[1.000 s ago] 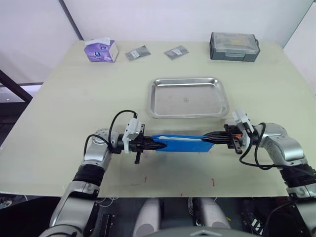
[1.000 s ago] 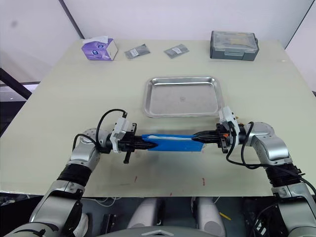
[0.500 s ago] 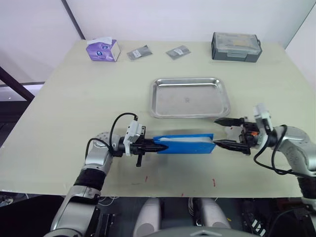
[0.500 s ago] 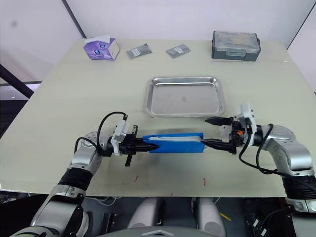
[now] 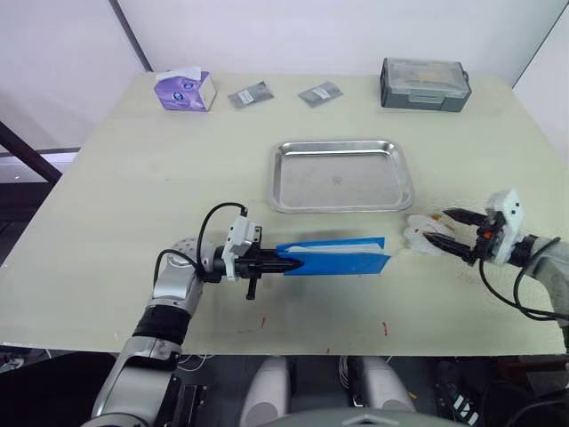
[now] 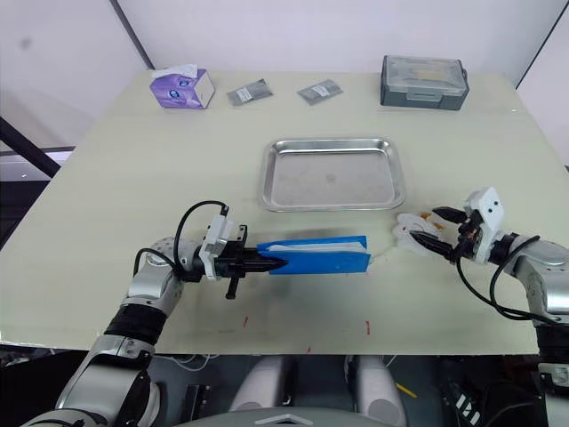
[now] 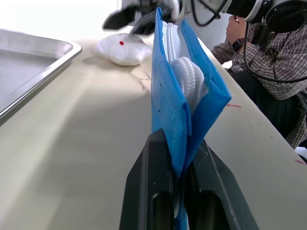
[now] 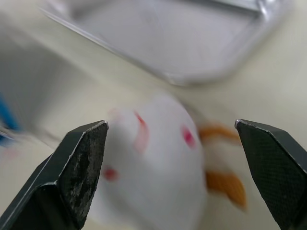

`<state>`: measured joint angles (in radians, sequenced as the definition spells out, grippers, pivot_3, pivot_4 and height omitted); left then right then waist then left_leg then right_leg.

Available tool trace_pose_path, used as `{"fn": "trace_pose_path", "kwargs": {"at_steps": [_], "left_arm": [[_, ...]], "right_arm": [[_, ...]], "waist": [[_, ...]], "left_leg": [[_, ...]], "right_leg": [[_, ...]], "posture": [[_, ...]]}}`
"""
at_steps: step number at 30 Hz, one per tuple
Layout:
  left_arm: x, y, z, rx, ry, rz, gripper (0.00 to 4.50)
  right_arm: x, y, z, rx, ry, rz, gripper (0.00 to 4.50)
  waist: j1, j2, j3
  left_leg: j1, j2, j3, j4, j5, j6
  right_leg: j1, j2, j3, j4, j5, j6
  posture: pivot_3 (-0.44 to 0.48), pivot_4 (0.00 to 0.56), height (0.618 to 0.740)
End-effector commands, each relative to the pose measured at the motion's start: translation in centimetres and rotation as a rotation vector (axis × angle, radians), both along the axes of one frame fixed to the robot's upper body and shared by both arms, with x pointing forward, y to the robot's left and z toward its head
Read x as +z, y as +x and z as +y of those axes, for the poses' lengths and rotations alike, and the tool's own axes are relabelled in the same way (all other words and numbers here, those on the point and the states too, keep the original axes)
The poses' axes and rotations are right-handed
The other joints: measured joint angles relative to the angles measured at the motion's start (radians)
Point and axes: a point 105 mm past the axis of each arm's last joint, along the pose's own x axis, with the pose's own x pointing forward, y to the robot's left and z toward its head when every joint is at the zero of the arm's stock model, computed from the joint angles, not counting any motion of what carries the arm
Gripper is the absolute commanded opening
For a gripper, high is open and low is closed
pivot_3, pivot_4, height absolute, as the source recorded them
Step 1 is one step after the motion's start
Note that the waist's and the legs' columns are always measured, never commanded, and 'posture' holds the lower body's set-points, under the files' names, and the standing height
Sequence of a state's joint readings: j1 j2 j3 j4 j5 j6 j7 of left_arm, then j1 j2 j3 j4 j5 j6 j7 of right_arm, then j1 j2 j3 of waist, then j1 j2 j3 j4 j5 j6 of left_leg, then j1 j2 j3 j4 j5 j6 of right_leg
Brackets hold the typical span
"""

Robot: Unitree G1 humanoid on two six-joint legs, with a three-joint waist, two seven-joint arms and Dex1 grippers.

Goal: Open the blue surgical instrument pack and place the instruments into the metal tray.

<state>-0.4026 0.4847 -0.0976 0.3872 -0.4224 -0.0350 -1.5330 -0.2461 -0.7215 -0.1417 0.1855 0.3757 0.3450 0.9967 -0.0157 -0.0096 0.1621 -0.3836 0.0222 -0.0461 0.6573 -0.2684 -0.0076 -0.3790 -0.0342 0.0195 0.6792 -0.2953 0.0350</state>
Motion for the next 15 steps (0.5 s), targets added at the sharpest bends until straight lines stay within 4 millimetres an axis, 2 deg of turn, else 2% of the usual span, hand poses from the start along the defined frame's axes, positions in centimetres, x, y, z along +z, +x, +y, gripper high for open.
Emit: {"fn": "trace_pose_path", "kwargs": {"at_steps": [1,5,6,7,8,9,12,13,15], "left_arm": [[1.1,0.0,-0.3,-0.016,-0.016,-0.055,0.00],[1.1,0.1,-0.3,-0.013,-0.015,-0.056,0.00],[1.1,0.1,-0.3,-0.013,-0.015,-0.056,0.00],[1.1,0.1,-0.4,-0.012,-0.015,-0.056,0.00],[1.0,0.1,-0.4,-0.013,-0.014,-0.055,0.00],[1.0,0.1,-0.4,-0.013,-0.014,-0.054,0.00],[0.9,0.2,-0.4,-0.012,-0.011,-0.052,0.00],[0.9,0.2,-0.4,-0.012,-0.009,-0.051,0.00],[0.8,0.3,-0.4,-0.010,-0.003,-0.049,0.00]], "right_arm": [[-1.0,-0.4,0.0,0.001,-0.019,0.062,4.45],[-0.5,-1.1,0.8,0.017,0.105,0.120,3.25],[-0.3,-1.3,0.8,0.021,0.121,0.121,2.76],[0.0,-1.4,0.8,0.026,0.137,0.119,2.51],[0.6,-1.8,0.7,0.035,0.169,0.115,1.91],[1.2,-2.1,0.7,0.048,0.203,0.109,1.78],[2.9,-3.0,0.9,0.080,0.285,0.090,0.41],[3.8,-3.3,0.9,0.089,0.324,0.079,0.12],[5.3,-4.0,0.8,0.115,0.385,0.060,0.12]], "waist": [[0.000,0.000,0.000],[0.001,0.000,0.000],[0.001,0.000,0.000],[0.002,0.000,0.000],[0.002,0.000,0.000],[0.002,0.000,0.000],[0.003,0.000,0.000],[0.002,0.000,0.000],[0.001,0.000,0.000]], "left_leg": [[0.000,0.000,0.000,0.000,0.000,0.000],[0.000,0.000,-0.001,0.000,0.000,0.000],[0.000,0.000,-0.001,0.000,0.000,0.000],[0.000,0.000,-0.001,0.000,0.000,0.000],[0.000,0.000,-0.001,0.000,0.000,0.000],[0.000,0.000,-0.001,0.000,0.000,0.000],[-0.001,0.000,-0.002,0.000,0.000,0.000],[-0.001,0.000,-0.002,0.000,0.000,0.000],[0.000,0.000,-0.003,0.000,0.000,0.000]], "right_leg": [[0.000,0.000,0.000,0.000,0.000,0.000],[0.000,0.000,0.000,0.000,0.000,0.000],[0.000,0.000,0.000,0.000,0.000,0.000],[0.000,0.000,0.000,0.000,0.000,0.000],[0.000,0.000,0.000,0.000,0.000,0.000],[0.000,0.000,0.000,0.000,0.000,0.000],[0.000,0.000,-0.001,-0.001,0.000,0.000],[0.000,0.000,-0.001,-0.001,0.000,0.000],[0.000,0.000,0.000,0.000,0.000,0.000]], "posture": [[0.000,0.150,0.734],[0.000,0.150,0.734],[0.000,0.150,0.734],[0.000,0.150,0.734],[0.000,0.150,0.734],[0.000,0.150,0.734],[0.000,0.150,0.734],[0.000,0.150,0.734],[0.000,0.150,0.734]]}}
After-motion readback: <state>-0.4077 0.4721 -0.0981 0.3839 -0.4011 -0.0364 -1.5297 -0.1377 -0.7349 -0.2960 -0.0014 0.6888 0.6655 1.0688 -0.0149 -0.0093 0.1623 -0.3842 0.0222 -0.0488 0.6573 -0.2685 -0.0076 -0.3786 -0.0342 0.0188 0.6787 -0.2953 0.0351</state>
